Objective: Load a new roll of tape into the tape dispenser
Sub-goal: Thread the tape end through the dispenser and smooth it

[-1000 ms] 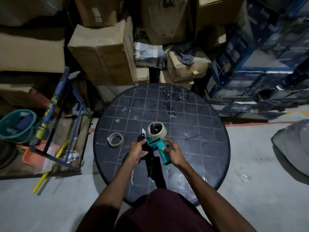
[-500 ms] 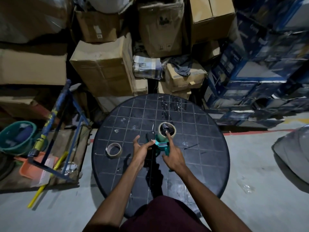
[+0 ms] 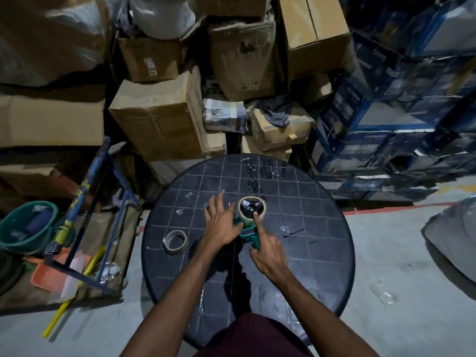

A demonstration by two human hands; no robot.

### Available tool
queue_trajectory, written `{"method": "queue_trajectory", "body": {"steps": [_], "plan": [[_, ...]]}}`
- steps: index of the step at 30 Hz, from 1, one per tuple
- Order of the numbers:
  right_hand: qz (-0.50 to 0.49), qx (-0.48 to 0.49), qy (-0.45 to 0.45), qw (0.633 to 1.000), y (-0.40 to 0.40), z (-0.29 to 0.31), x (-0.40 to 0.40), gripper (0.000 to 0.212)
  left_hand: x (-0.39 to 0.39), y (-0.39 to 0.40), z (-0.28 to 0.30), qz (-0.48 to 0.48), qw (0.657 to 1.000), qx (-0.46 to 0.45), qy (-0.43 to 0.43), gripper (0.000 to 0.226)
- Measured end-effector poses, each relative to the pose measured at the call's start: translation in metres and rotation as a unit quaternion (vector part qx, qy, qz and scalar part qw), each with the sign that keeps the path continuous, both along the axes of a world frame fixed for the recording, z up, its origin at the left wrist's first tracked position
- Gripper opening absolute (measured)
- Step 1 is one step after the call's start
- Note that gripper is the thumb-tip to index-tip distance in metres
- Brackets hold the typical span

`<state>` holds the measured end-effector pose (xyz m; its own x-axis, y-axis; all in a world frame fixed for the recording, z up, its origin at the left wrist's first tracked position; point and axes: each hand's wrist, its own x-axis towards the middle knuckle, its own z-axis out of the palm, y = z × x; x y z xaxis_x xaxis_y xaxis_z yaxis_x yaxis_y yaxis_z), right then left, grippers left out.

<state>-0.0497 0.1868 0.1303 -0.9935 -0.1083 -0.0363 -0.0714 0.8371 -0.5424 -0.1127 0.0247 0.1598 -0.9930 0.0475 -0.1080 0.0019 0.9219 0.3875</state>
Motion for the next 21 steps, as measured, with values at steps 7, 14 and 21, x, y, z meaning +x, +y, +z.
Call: {"method": "queue_trajectory", "body": {"steps": [7, 14, 21], "plan": [[0.001, 0.023, -0.011, 1.000, -0.005, 0.006, 0.007, 0.103, -0.010, 0.009, 0.014, 0.006, 1.000, 0.015, -0.015, 0.056], [-0.009, 0.012, -0.013, 1.000, 0.004, -0.002, 0.011, 0.110, 0.000, 0.023, 0.002, 0.042, 0.999, 0.004, -0.009, 0.057], [-0.007, 0.026, -0.011, 1.000, 0.004, -0.002, 0.020, 0.110, 0.010, 0.029, 0.000, 0.082, 0.997, 0.013, -0.003, 0.041]]}}
